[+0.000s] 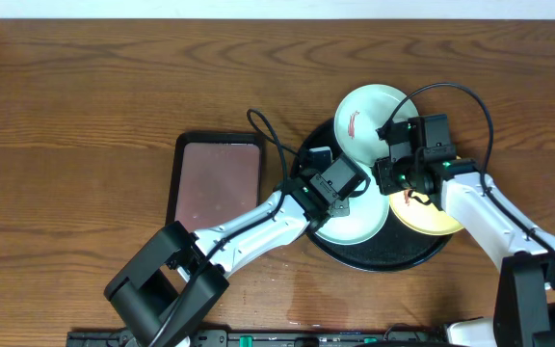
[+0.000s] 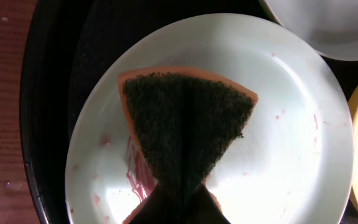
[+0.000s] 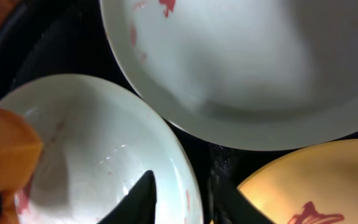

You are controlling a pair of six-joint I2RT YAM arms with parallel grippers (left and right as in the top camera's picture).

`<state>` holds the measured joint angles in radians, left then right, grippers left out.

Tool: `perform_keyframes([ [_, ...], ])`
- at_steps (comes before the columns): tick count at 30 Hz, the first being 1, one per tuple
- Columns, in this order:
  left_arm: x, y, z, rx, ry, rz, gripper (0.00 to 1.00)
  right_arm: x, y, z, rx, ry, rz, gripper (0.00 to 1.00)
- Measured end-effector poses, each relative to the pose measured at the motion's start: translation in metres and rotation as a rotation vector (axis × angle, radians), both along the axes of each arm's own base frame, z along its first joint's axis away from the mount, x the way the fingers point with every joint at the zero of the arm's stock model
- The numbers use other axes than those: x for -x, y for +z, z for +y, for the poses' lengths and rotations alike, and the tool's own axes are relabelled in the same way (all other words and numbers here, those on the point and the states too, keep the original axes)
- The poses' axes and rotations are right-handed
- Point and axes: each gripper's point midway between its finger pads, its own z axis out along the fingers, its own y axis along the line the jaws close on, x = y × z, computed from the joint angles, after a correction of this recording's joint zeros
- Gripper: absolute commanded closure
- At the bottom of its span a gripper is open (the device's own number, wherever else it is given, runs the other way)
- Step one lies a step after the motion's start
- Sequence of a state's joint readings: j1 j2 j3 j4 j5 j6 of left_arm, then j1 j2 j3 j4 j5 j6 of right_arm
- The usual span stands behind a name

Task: Clean dirty plates on tray and stack at the side
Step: 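Reach the right gripper to the lower plate's rim and grip it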

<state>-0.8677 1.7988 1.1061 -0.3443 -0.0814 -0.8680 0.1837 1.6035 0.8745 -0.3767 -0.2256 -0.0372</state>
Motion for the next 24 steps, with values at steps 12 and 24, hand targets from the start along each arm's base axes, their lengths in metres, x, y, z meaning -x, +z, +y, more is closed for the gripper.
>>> perform_keyframes([
  [12,0.000,0.000,0.000,0.000,0.000,0.000,0.93,0.005,-0.024,-0.004,0.035,0.002,0.061,0.66],
  [24,0.000,0.000,0.000,-0.001,0.000,0.000,0.92,0.007,-0.031,-0.005,0.048,0.012,0.078,0.94],
])
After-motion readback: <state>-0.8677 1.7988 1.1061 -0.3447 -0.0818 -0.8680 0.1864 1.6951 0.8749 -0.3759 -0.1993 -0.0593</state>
